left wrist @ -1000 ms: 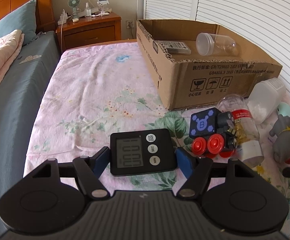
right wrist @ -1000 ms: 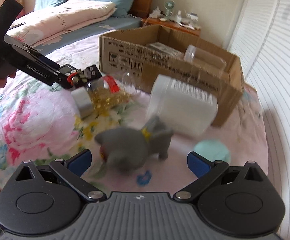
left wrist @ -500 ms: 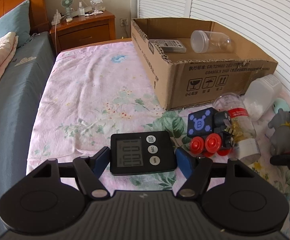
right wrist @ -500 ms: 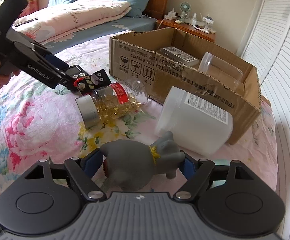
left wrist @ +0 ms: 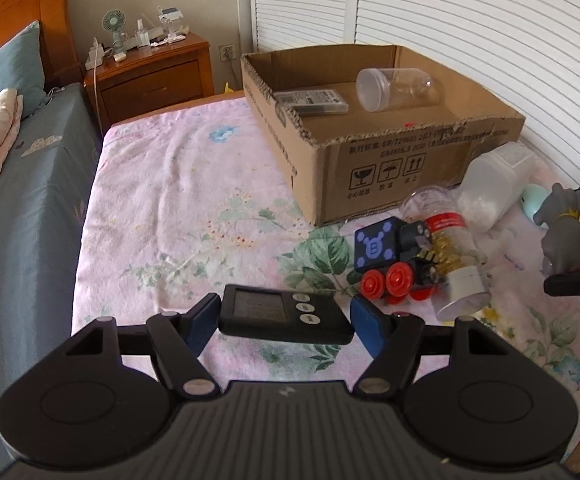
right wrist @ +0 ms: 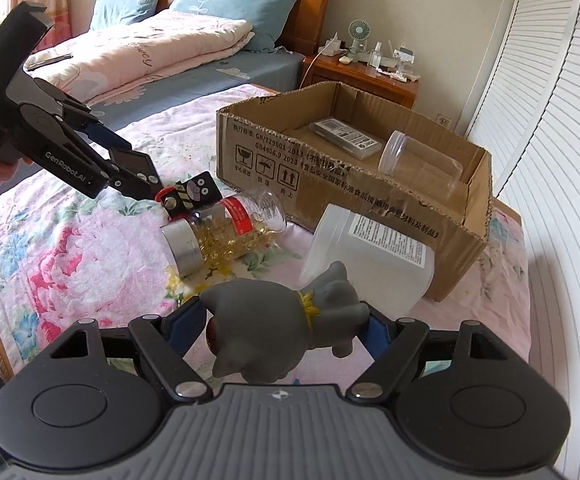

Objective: Organize rigid objects
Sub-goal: 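Carry timer and elephant over the cardboard box and open both tools to drop them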

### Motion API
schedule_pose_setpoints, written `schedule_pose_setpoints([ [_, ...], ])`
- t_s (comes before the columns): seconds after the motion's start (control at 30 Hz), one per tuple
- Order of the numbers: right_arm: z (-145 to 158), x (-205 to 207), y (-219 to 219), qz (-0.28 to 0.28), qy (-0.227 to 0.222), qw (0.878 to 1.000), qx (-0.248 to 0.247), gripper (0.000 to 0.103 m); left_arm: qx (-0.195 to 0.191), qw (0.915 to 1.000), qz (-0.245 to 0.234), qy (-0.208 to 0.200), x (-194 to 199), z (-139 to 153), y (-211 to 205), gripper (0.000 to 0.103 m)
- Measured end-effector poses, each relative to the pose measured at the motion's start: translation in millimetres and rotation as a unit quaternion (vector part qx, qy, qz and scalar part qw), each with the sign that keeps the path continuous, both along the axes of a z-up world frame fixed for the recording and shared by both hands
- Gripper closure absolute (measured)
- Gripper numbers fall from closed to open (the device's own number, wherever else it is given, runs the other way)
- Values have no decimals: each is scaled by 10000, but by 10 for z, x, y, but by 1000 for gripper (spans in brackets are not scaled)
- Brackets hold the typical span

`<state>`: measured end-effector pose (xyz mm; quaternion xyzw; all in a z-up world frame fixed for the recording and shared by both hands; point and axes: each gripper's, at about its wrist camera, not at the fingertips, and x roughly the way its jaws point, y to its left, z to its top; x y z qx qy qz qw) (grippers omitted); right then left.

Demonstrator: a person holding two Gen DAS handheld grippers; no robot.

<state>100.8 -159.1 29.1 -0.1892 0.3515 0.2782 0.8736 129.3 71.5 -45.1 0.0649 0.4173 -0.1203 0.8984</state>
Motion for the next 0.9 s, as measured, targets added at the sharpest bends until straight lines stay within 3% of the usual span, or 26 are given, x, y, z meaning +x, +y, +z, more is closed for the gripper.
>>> schedule_pose_setpoints([
  [0.3,9,-30,7,-33,-25,10000,-5,19,178,9995,91,253,17,-182,32,33],
  [0.53,14,1,17,-31,3,10000,31,19,121,9994,276,192,60,-232,41,27],
  [0.67,20,1,37,-1,-16,10000,30,19,-38,9992,304,238,81,-224,51,34],
  [0.9,82,2,21,10,-103,9999,47,19,-7,9995,202,256,58,-166,26,34],
])
